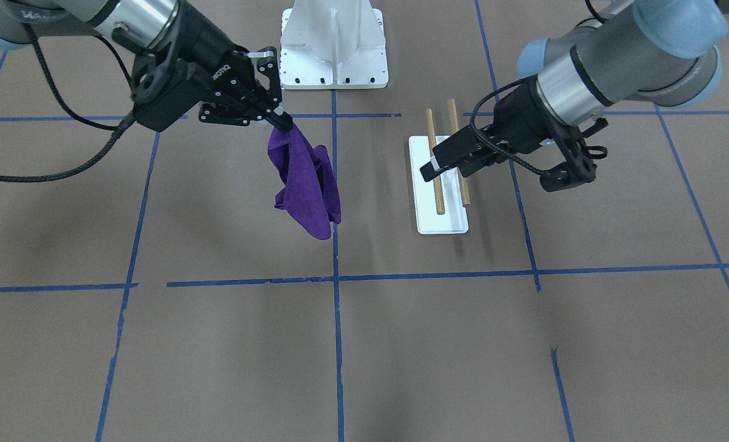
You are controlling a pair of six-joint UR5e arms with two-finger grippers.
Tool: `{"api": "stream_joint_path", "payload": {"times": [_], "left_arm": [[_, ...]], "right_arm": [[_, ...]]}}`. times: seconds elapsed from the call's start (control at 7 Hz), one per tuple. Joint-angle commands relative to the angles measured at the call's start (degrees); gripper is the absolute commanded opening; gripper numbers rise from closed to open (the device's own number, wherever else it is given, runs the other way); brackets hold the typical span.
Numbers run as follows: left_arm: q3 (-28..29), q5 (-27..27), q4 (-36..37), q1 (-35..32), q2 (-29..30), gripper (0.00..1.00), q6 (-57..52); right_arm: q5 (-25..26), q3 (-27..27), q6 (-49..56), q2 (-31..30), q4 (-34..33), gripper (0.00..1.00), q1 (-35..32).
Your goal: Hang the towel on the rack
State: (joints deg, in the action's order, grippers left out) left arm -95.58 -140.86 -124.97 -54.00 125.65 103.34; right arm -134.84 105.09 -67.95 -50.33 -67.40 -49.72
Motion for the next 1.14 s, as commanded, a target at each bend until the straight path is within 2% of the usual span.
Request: {"api": "stream_joint_path", "payload": {"times": [0.0,0.29,0.71,0.86,1.0], "left_arm": [[2.32,1.54,0.08,3.37,5.20,1.00,9.49],[2.51,1.56,0.43,3.64,6.00,0.95,9.86],[2.51,1.64,0.52,5.83,6.54,0.82,11.45],[2.33,1.64,0.52,6.19,6.53,0.71,11.45],[2.16,1.64,0.52,6.54,6.45,0.55,11.45]], "right_arm": [[3.70,-1.47,6.23,3.12,-0.54,0.00,3.22],[4.84,-1.47,8.44,4.00,-1.15,0.00,5.06],[5.64,-1.29,8.62,4.27,-1.33,0.00,5.77],[5.73,-1.29,8.62,4.27,-1.33,0.00,5.77],[5.82,-1.29,8.62,4.36,-1.33,0.00,5.77]]}}
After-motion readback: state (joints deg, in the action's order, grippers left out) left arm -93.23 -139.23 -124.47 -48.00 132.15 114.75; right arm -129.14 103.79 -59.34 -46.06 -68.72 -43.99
